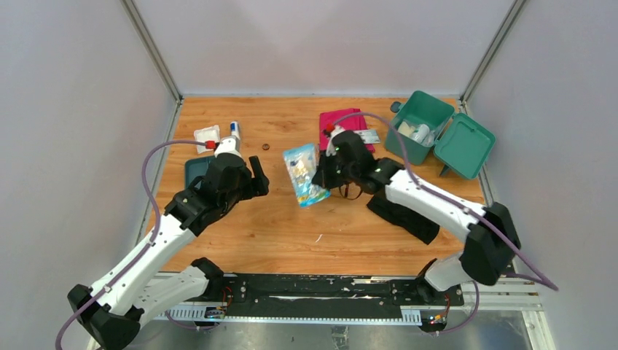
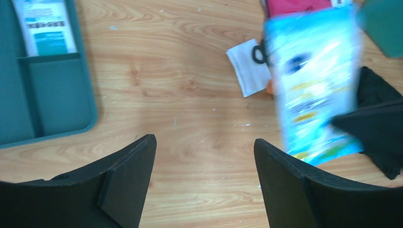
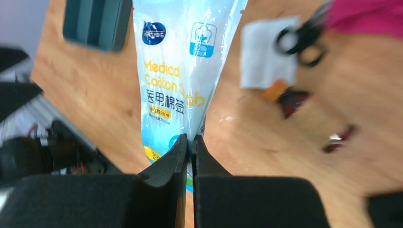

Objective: Organize the medicine kit

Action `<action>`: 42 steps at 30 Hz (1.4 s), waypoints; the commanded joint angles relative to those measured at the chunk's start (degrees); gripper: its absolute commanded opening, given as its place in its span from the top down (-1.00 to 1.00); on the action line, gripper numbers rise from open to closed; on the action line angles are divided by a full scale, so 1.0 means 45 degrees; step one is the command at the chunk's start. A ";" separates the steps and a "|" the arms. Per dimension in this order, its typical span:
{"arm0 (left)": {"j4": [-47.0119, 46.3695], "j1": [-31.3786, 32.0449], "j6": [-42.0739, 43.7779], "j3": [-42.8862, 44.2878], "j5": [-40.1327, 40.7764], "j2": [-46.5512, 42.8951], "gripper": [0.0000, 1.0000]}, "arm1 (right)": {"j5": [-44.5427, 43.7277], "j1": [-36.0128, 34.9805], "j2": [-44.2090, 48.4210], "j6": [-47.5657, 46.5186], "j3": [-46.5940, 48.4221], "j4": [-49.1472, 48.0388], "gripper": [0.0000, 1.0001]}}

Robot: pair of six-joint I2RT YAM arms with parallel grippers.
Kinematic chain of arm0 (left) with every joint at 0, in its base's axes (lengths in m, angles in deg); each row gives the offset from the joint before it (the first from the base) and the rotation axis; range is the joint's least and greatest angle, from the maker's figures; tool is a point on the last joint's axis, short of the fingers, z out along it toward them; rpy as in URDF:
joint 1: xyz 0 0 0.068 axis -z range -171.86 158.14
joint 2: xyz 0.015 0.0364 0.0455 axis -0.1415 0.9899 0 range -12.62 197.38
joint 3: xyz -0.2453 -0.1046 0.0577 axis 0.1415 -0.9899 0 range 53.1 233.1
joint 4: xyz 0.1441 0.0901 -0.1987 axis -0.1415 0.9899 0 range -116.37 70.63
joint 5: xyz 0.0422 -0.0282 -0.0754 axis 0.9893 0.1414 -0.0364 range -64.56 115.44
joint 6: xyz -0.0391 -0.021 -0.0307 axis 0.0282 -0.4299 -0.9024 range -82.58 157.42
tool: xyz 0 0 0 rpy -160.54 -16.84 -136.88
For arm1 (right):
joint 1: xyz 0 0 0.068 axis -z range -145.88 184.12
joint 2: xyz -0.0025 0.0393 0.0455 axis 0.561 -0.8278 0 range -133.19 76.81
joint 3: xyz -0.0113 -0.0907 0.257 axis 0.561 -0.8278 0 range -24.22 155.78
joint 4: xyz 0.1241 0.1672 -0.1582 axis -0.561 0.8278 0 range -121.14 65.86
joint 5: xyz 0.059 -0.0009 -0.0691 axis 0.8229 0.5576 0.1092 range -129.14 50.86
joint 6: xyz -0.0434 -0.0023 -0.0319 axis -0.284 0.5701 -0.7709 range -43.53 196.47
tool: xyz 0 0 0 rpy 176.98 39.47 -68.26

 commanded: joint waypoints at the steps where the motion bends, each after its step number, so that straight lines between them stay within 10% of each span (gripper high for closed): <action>1: 0.1857 -0.0055 0.0761 0.0323 0.1307 -0.0666 -0.67 | -0.2177 0.2045 0.2023 -0.1004 0.0724 0.1612 1.00; 8: 0.2470 -0.0068 0.1684 0.0779 0.2019 -0.0968 -0.85 | -0.4465 0.7351 0.3188 -0.0168 0.1121 0.2250 1.00; 16: 0.2549 -0.0051 0.3154 0.1158 0.3226 -0.0221 -0.87 | -0.4137 1.0862 0.0019 0.1188 0.3397 0.2211 1.00; 34: 0.1944 -0.0070 0.4124 0.0776 0.3741 0.1170 -0.91 | -0.0838 1.1918 -0.5884 0.1776 0.7100 0.2425 1.00; 42: 0.2008 -0.0090 0.4042 0.0766 0.3719 0.1168 -0.92 | -0.1500 1.1764 -0.5587 0.1454 0.7161 0.2854 0.07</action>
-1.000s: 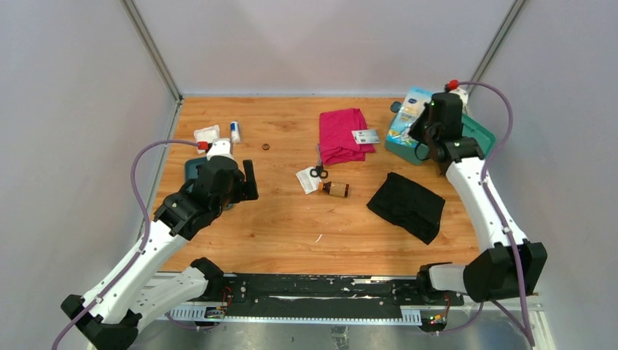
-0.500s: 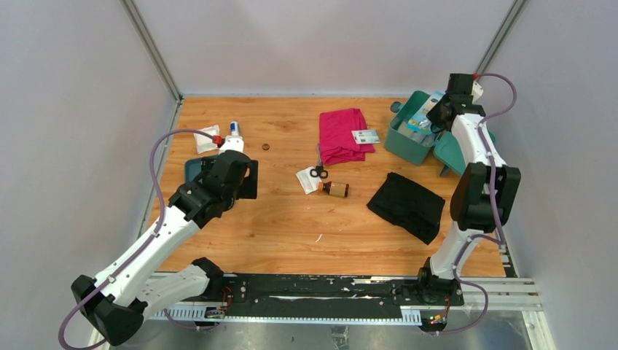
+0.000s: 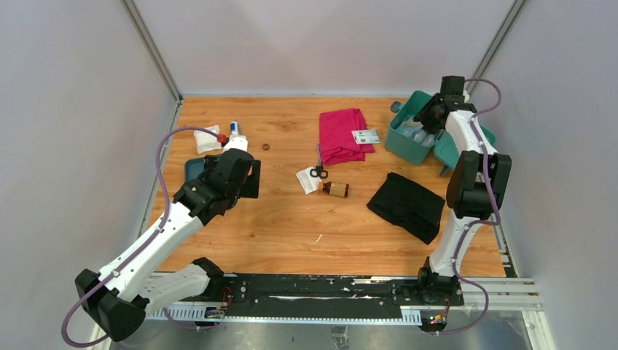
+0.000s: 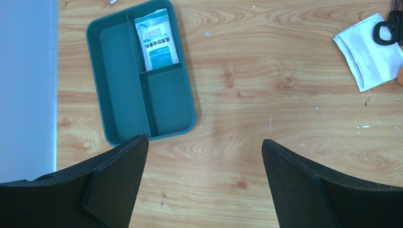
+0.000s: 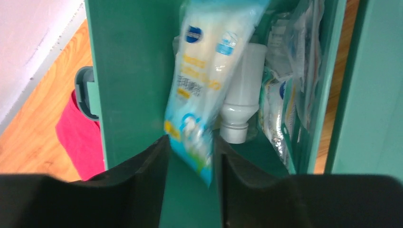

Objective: Organize the medicine kit

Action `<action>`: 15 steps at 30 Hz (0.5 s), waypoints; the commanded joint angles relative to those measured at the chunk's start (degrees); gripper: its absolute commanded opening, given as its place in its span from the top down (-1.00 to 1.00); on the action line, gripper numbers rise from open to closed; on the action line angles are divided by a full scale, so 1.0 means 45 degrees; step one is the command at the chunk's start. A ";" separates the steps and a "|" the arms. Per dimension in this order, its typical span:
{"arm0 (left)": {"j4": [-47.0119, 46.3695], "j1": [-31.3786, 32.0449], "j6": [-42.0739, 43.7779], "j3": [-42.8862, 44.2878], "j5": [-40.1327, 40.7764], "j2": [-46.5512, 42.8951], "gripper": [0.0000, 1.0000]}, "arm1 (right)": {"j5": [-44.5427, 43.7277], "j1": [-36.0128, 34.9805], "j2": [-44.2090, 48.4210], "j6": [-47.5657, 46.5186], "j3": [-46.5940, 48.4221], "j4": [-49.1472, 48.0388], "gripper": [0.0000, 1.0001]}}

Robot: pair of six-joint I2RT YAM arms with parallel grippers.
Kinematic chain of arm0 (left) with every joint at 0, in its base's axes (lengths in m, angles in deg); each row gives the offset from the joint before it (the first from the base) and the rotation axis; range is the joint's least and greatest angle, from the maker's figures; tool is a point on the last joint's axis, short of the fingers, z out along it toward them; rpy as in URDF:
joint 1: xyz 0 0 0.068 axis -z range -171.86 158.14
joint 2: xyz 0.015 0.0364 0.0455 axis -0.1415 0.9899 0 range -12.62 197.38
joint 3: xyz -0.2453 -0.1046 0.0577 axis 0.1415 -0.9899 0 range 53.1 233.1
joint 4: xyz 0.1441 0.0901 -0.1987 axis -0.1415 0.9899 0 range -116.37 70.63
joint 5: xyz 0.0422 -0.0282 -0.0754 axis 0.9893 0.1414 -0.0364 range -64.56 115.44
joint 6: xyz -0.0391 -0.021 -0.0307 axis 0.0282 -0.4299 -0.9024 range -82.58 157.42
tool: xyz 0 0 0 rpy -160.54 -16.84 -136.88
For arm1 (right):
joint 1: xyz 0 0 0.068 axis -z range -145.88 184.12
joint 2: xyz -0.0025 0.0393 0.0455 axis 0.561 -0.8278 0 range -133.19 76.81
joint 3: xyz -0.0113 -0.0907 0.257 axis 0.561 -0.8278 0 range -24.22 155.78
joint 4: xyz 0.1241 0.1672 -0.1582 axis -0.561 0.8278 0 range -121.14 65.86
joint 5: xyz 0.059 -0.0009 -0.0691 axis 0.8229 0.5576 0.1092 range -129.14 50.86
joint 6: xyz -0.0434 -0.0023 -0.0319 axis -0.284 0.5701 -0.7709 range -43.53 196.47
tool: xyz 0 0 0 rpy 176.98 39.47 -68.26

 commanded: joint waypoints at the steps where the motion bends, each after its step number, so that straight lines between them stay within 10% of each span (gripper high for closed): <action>1: -0.0120 -0.0089 0.0042 -0.0110 0.0259 -0.0023 -0.91 | -0.0505 -0.0097 0.0436 -0.0288 0.0461 0.0779 -0.07; 15: 0.0029 -0.0344 -0.0884 0.0380 -0.0736 0.0220 -0.98 | -0.1228 -0.0168 0.5605 -0.1483 -0.2210 0.1017 -0.19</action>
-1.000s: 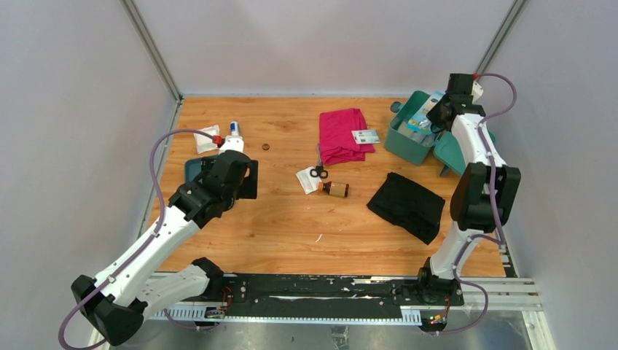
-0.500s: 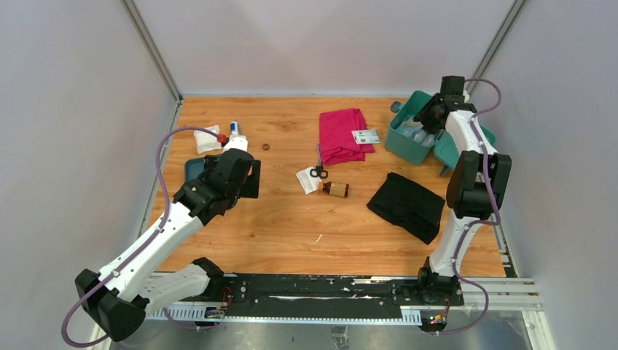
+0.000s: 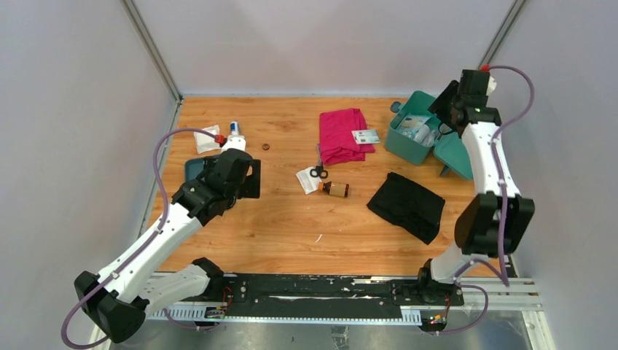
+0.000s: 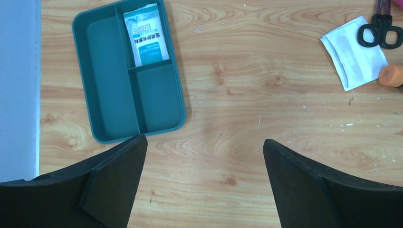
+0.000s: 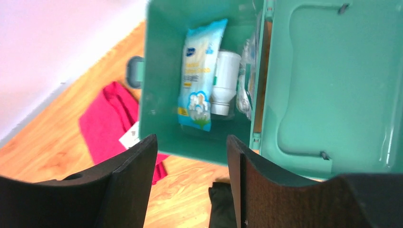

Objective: Organize the medicine kit

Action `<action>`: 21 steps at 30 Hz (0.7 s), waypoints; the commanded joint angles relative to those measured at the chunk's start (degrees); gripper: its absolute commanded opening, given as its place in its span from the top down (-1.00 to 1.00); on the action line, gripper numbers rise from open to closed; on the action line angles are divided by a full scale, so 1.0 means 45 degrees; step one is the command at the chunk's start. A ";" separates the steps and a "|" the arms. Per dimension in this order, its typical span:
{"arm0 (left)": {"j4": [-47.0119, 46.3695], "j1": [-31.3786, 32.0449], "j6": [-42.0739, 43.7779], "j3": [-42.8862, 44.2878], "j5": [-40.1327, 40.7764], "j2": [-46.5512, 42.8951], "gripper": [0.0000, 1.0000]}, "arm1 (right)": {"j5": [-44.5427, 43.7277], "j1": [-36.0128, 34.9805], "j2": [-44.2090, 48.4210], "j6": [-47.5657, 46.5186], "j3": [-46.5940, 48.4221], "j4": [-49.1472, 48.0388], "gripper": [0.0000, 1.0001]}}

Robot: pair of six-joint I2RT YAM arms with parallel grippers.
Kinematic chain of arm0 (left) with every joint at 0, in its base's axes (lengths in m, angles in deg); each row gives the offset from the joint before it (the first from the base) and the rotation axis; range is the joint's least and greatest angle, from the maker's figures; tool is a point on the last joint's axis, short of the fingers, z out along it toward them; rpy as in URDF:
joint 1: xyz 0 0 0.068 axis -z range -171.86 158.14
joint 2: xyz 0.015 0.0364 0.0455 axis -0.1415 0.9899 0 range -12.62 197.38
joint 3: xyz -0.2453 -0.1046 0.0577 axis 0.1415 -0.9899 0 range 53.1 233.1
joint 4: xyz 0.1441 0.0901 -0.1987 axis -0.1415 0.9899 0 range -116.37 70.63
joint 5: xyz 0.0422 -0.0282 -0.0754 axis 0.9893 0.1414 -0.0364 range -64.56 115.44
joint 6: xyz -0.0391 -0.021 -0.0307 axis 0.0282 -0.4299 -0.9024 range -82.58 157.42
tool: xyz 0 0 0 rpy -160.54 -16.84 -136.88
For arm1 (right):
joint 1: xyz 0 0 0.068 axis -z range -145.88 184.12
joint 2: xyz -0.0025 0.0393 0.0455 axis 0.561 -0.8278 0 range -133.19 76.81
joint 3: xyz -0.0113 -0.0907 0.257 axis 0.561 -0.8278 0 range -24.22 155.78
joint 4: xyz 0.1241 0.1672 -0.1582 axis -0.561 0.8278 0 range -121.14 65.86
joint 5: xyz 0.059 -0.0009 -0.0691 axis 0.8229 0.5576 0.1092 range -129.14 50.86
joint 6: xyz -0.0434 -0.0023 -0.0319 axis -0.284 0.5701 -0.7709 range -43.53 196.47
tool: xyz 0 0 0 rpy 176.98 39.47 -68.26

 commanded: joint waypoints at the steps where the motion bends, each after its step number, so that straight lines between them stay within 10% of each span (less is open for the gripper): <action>1: -0.0092 -0.0468 -0.0287 0.0538 -0.0469 0.0606 -0.97 | 0.0644 -0.0211 0.2330 -0.0310 -0.1579 -0.0019 -0.18; 21: -0.2105 -0.6602 0.0560 0.6547 -0.1932 0.9536 -0.53 | 0.3855 -0.4802 0.8934 -0.0363 -0.8592 -0.0161 -0.14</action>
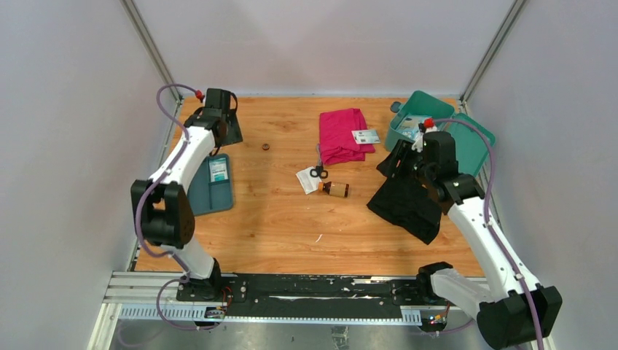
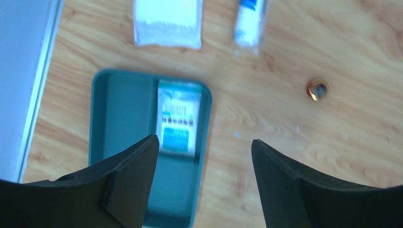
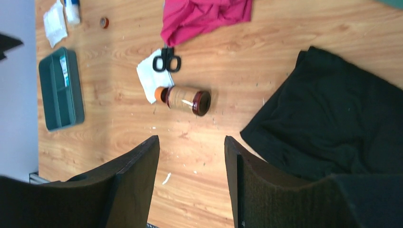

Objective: Organize the medicine kit

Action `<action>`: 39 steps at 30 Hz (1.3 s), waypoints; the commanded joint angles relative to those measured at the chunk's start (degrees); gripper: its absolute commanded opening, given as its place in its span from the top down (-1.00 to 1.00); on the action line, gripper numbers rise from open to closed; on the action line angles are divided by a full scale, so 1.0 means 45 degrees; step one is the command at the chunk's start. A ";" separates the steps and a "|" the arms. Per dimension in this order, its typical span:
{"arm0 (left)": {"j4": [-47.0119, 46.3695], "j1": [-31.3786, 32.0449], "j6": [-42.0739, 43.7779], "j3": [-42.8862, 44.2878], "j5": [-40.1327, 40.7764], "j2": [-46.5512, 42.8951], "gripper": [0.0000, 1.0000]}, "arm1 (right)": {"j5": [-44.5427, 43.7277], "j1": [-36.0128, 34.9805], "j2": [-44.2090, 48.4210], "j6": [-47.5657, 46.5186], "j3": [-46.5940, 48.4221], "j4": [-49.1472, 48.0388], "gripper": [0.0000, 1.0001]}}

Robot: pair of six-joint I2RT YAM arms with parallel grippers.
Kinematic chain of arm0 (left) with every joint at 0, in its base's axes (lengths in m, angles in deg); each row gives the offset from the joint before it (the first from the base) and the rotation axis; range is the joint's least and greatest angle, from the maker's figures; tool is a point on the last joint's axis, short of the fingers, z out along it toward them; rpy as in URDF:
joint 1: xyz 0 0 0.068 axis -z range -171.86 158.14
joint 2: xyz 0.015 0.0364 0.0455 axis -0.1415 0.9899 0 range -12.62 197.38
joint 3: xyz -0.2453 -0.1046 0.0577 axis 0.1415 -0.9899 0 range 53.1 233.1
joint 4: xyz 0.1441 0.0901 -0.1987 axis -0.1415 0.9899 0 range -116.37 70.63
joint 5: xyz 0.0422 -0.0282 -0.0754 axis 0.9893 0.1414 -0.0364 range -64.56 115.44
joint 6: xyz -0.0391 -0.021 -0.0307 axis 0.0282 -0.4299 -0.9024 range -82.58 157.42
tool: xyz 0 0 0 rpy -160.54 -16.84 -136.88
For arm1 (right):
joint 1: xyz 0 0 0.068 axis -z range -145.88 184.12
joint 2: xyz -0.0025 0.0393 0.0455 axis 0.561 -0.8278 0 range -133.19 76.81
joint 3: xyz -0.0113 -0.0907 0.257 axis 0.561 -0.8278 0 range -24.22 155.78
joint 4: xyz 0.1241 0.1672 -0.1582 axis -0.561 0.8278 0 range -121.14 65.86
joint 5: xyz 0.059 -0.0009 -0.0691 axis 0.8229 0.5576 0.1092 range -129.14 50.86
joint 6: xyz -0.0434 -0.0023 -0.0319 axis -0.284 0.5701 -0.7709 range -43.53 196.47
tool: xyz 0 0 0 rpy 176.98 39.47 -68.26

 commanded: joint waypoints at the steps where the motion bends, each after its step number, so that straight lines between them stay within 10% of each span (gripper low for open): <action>1: -0.0219 -0.0840 0.0466 0.1973 0.0550 0.2099 -0.51 | 0.1065 -0.0261 0.1056 -0.0154 -0.1091 0.0243 -0.14; 33: 0.0781 -0.2376 0.1906 0.8321 0.0114 0.9880 -0.18 | 0.2059 -0.0258 0.1983 -0.0641 -0.2858 0.0520 -0.03; 39: 0.0768 -0.2383 0.2079 0.8081 0.0307 1.0105 0.23 | 0.1990 -0.0260 0.1987 -0.0532 -0.2374 0.0540 0.02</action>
